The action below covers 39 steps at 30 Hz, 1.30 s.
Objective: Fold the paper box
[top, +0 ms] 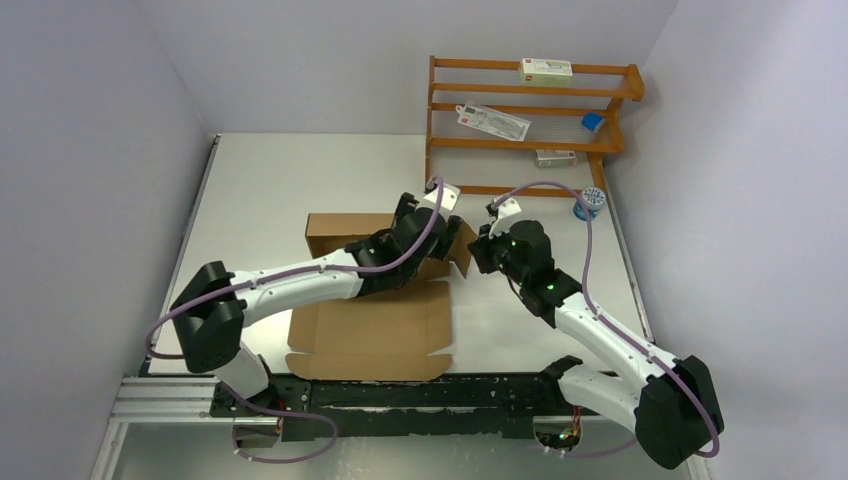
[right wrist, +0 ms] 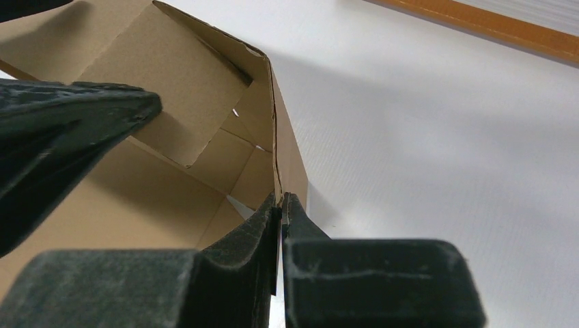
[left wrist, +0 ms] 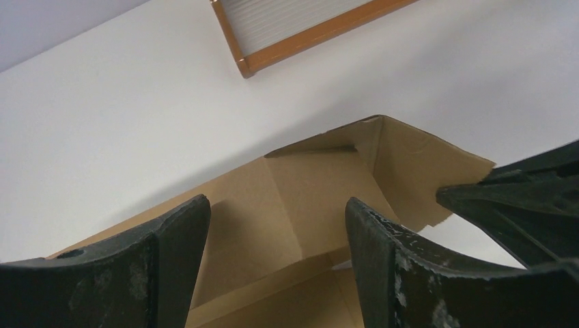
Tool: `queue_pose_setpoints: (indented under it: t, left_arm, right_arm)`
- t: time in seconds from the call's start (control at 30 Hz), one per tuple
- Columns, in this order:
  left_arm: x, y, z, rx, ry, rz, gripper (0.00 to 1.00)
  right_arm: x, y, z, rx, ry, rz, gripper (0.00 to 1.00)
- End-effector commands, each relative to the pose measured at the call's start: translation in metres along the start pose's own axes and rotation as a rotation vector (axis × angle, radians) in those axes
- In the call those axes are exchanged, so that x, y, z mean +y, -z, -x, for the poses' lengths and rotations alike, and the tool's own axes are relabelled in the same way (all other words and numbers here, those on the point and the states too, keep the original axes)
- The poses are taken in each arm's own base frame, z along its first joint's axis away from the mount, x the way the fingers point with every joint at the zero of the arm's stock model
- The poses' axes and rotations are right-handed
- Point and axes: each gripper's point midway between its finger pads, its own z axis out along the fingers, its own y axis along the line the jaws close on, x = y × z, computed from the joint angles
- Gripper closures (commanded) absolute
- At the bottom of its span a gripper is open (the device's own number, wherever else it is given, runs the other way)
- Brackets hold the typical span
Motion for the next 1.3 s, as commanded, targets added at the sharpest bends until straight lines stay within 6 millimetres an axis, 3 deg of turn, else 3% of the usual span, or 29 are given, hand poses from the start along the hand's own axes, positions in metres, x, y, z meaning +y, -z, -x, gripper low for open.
queue_pose_setpoints:
  t: [0.0,0.37,0.53,0.77,0.97,1.1,1.27]
  left_arm:
    - [0.010,-0.003,0.001,0.028,-0.082,0.100,0.23]
    - [0.026,-0.002,-0.008,0.047,-0.154,0.218,0.32]
    - [0.020,-0.004,-0.016,0.052,-0.158,0.193,0.39]
    - [0.014,-0.001,-0.018,0.041,-0.165,0.146,0.44]
    - [0.010,-0.001,-0.024,0.047,-0.180,0.128,0.46]
    - [0.006,0.000,-0.023,0.040,-0.174,0.112,0.45]
    - [0.001,0.001,-0.024,0.034,-0.159,0.088,0.46]
  right_arm:
    - [0.002,0.000,0.001,-0.013,0.008,0.017,0.94]
    - [0.012,0.001,0.000,-0.029,0.028,0.080,0.92]
    - [0.015,-0.002,0.003,-0.084,0.037,0.105,0.81]
    - [0.010,-0.007,0.026,-0.187,0.091,0.077,0.53]
    - [0.027,-0.022,0.031,-0.165,0.148,0.179,0.44]
    - [0.032,-0.036,0.028,-0.134,0.178,0.217,0.45]
    - [0.036,-0.042,0.024,-0.105,0.158,0.242,0.59]
